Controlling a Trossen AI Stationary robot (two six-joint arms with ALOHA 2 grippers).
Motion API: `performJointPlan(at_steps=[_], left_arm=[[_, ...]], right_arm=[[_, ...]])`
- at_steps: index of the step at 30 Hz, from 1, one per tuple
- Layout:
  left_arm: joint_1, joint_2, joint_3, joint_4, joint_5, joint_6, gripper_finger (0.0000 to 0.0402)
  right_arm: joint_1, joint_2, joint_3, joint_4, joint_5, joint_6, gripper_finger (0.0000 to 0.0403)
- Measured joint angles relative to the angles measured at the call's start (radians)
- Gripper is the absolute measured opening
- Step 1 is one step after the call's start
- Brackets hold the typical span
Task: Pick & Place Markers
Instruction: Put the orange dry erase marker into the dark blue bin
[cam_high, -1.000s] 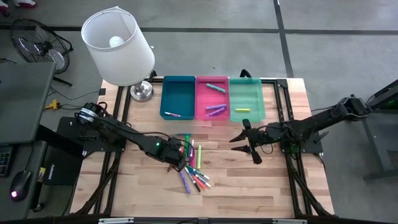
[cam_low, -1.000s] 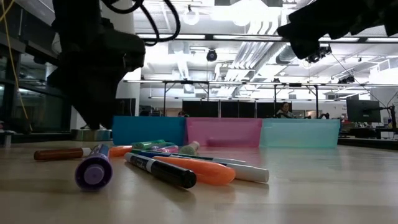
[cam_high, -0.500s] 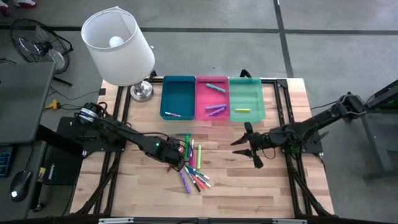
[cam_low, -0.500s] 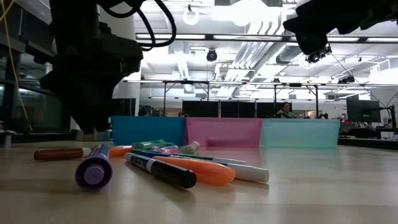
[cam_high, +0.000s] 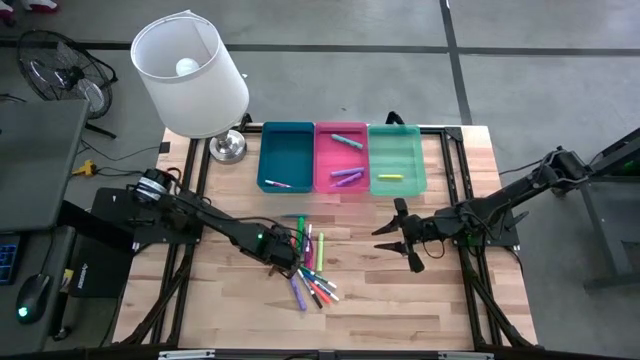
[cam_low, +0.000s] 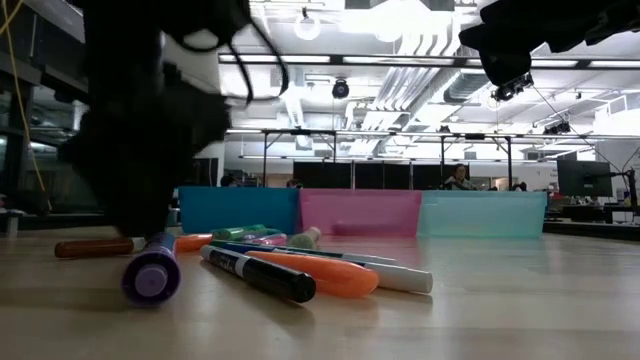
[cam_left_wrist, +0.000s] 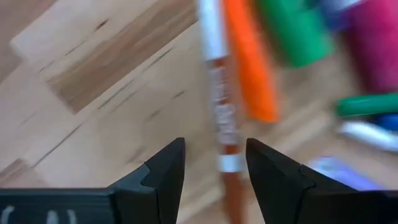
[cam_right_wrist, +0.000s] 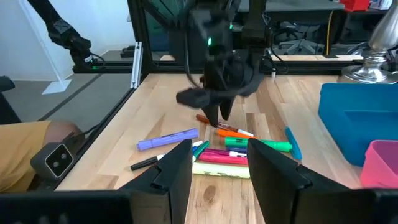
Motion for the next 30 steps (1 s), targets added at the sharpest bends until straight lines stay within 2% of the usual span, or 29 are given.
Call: performJointPlan(at_steps=[20, 23, 30], left_arm=[[0.025, 0.055, 0.004, -0.003, 0.075, 0.033, 0.0161], [0.025, 0.059, 0.004, -0.017, 0.086, 0.033, 0.014], [0.026, 0.06, 0.003, -0.022, 0.096, 0.039, 0.0063]], right_arm=[[0.0, 0.0, 0.0, -0.003, 0.0, 0.002, 0.0142], [0.0, 0.0, 0.0, -0.004, -0.002, 0.002, 0.0142], [0.0, 0.0, 0.0, -0.009, -0.003, 0.007, 0.0142]])
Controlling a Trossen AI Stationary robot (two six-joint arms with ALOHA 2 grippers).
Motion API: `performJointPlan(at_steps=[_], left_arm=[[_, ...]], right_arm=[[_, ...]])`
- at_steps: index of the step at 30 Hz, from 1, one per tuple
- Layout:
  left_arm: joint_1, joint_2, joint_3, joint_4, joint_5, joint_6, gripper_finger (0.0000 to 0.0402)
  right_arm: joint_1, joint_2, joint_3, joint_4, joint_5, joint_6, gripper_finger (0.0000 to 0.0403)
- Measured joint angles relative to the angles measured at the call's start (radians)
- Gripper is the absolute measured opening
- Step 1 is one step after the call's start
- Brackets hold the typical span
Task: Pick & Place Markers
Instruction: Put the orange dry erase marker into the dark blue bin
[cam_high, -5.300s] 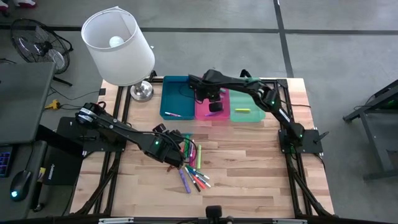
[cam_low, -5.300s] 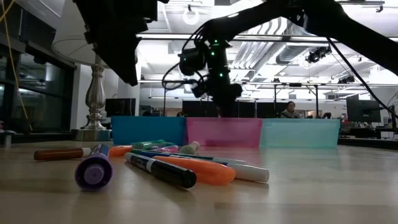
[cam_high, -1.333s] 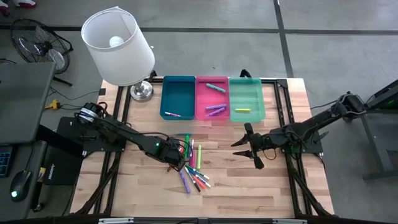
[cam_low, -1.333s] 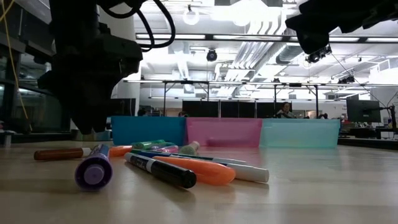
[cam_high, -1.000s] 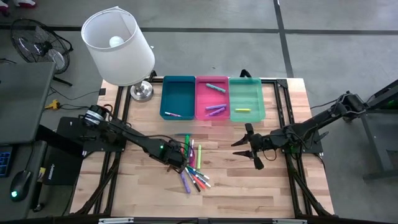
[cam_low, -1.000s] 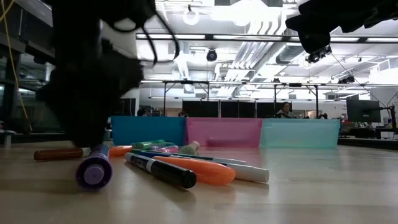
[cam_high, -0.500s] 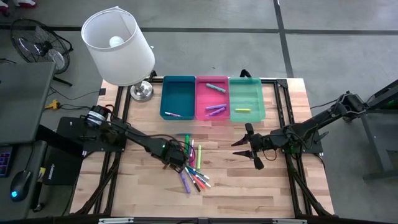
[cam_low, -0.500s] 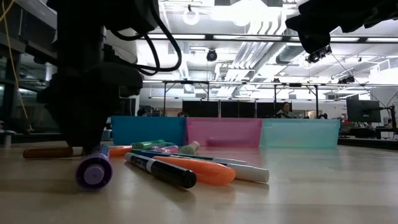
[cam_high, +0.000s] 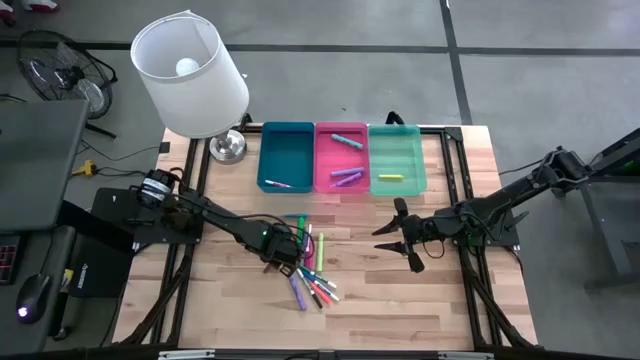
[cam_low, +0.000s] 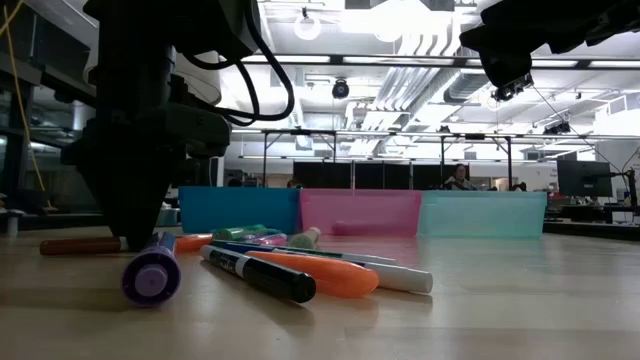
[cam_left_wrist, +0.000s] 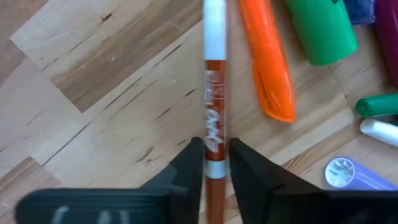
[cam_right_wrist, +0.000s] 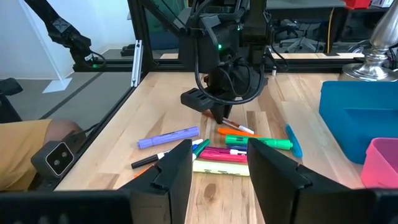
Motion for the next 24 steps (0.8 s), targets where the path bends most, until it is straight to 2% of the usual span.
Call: performJointPlan(at_steps=[4, 12, 24], left_arm=[[-0.001, 0.0, 0.0, -0.005, 0.002, 0.045, 0.0023], [-0.002, 0.001, 0.007, -0.022, -0.014, 0.127, 0.0021], [-0.002, 0.007, 0.16, -0.233, -0.083, 0.217, 0.0021]], right_arm=[[0.0, 0.0, 0.0, -0.001, -0.001, 0.003, 0.0142], [0.0, 0.0, 0.0, -0.009, -0.001, 0.003, 0.0142], [0.0, 0.0, 0.0, -0.021, 0.0, 0.002, 0.0142]])
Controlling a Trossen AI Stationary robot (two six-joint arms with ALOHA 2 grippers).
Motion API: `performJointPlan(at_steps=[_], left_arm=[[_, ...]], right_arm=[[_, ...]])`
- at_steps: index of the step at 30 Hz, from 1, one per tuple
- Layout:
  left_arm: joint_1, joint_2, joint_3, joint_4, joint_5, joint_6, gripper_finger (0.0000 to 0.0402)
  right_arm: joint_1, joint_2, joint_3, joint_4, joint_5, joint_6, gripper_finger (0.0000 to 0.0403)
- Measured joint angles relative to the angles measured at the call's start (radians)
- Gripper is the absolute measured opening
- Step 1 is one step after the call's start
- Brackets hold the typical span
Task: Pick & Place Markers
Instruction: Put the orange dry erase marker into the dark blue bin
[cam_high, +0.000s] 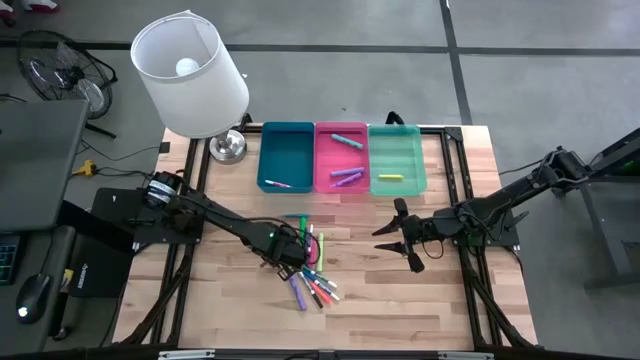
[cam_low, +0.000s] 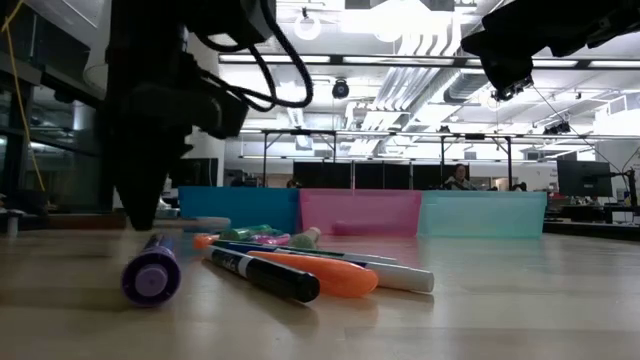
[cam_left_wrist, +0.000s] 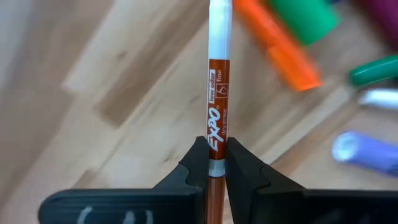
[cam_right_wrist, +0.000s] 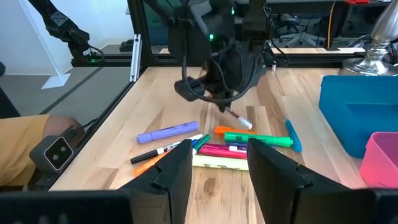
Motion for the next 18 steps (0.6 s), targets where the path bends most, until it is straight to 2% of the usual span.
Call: performJointPlan(at_steps=[10, 18], left_arm=[[0.0, -0.002, 0.09, -0.199, -0.06, 0.025, 0.0021], [0.012, -0.003, 0.154, -0.32, -0.213, 0.131, 0.0021]], right_arm=[[-0.002, 0.0, 0.0, 0.001, 0.016, -0.01, 0.0142], [-0.002, 0.0, 0.0, 0.004, 0.021, -0.015, 0.0142]])
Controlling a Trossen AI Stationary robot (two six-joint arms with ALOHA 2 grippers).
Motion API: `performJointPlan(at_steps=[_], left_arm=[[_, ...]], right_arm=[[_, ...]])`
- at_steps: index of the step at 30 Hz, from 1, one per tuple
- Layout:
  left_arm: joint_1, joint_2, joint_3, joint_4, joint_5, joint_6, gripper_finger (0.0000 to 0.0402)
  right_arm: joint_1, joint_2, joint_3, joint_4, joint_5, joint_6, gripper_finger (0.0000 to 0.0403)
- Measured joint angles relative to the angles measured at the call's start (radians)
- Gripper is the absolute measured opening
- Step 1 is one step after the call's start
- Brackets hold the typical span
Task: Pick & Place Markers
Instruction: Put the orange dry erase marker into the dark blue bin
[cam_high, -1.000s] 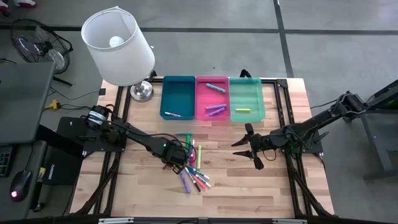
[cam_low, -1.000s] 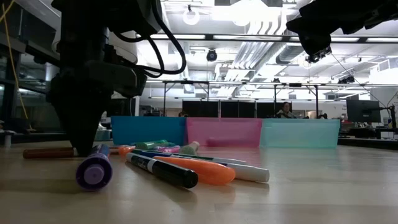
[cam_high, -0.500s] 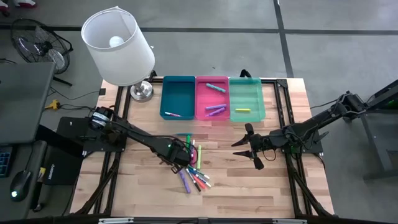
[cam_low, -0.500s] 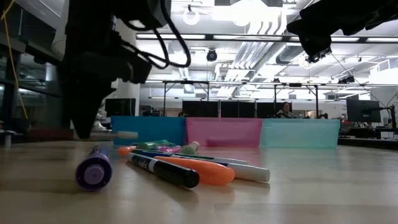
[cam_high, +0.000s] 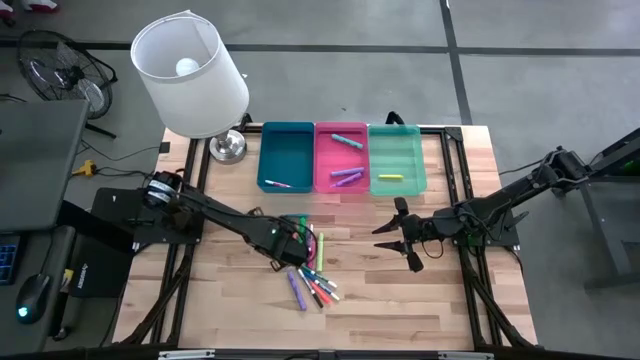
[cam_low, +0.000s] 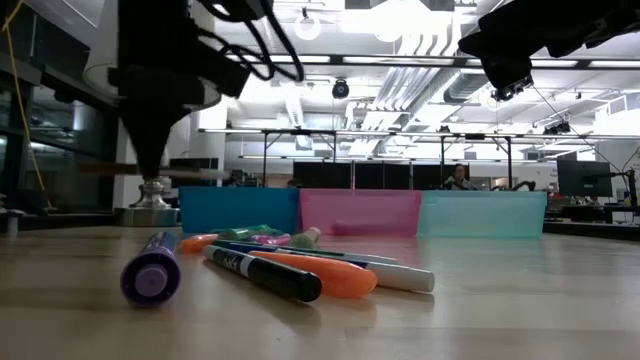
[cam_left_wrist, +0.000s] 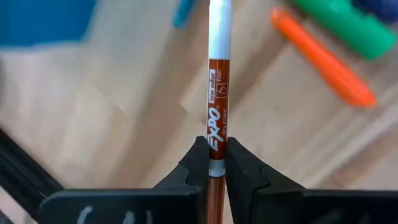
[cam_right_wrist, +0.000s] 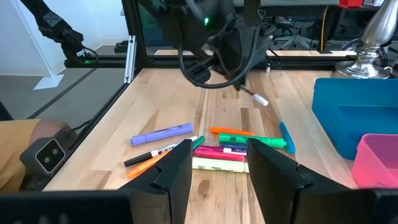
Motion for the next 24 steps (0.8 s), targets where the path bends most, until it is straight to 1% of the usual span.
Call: performJointPlan(at_steps=[2, 6, 14, 19, 24], left_arm=[[0.022, 0.0, 0.017, -0.017, -0.049, 0.044, 0.0021], [0.079, -0.001, 0.037, -0.017, -0.14, 0.158, 0.0021], [0.242, -0.001, 0.045, -0.018, -0.253, 0.357, 0.0021], [0.336, -0.001, 0.045, -0.015, -0.297, 0.442, 0.0021], [0.402, -0.002, 0.045, 0.001, -0.33, 0.547, 0.0021]], right_arm=[[0.0, 0.0, 0.0, 0.0, 0.001, -0.008, 0.0142], [-0.001, 0.0, 0.0, 0.014, 0.036, -0.036, 0.0142], [-0.002, 0.0, 0.0, 0.044, 0.054, -0.064, 0.0142], [-0.002, -0.004, 0.0, 0.079, 0.107, -0.083, 0.0142], [-0.003, -0.018, 0.0, 0.171, 0.211, -0.213, 0.0142]])
